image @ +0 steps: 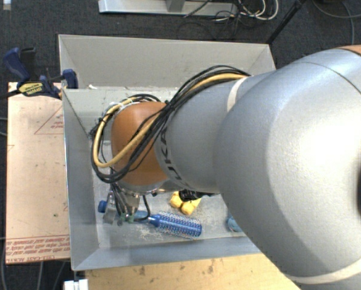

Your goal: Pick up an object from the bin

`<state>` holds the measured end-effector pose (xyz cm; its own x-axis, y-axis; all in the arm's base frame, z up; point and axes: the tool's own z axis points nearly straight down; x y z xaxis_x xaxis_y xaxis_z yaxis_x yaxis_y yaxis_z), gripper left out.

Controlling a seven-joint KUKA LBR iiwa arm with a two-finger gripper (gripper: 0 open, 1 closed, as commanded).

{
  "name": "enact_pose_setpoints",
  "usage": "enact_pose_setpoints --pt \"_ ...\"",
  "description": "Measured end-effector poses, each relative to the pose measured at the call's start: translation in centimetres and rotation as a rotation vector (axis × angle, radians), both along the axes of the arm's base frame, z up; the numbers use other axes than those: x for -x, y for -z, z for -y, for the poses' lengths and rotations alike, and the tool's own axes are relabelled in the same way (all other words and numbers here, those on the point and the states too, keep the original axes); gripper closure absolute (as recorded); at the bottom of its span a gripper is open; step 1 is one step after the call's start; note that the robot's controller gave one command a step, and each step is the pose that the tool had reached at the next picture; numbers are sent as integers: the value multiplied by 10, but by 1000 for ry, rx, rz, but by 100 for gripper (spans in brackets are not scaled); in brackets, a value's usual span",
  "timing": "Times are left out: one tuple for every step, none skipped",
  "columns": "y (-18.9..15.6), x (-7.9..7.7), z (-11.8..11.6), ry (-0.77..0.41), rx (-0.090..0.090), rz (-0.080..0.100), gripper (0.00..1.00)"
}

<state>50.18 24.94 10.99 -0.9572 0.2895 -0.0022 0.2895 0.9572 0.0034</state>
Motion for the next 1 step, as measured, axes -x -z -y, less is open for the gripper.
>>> enact_pose_setpoints --pt "-40 -1 -1 -2 0 0 100"
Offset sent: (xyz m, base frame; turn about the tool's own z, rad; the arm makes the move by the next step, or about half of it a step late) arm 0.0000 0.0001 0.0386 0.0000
